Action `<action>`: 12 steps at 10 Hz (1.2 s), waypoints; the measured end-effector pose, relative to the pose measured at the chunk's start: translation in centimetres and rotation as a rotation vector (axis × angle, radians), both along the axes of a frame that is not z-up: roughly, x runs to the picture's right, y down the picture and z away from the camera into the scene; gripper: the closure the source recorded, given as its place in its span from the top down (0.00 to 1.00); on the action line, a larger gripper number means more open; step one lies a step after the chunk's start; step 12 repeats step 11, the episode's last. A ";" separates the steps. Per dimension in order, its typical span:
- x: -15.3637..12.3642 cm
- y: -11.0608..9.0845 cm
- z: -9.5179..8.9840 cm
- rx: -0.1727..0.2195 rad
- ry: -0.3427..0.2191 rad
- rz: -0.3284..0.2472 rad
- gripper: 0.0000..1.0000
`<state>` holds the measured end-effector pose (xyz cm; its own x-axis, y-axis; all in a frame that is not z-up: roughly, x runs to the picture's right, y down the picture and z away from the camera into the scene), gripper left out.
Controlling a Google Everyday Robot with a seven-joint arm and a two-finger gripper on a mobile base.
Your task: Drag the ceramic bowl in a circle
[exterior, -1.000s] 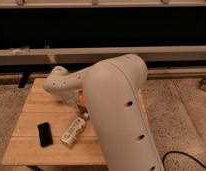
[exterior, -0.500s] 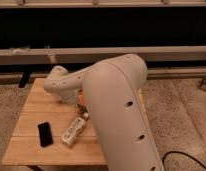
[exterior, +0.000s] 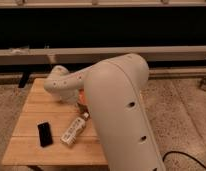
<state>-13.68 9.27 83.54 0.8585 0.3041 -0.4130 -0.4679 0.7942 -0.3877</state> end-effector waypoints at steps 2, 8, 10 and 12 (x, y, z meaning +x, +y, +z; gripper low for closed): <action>0.8 -1.1 0.6 0.005 -0.004 -0.001 0.00; 0.0 -1.8 0.5 0.022 -0.027 -0.016 0.00; 0.5 -2.4 0.9 0.025 -0.028 -0.021 0.00; 0.1 -2.4 0.9 0.027 -0.032 -0.026 0.00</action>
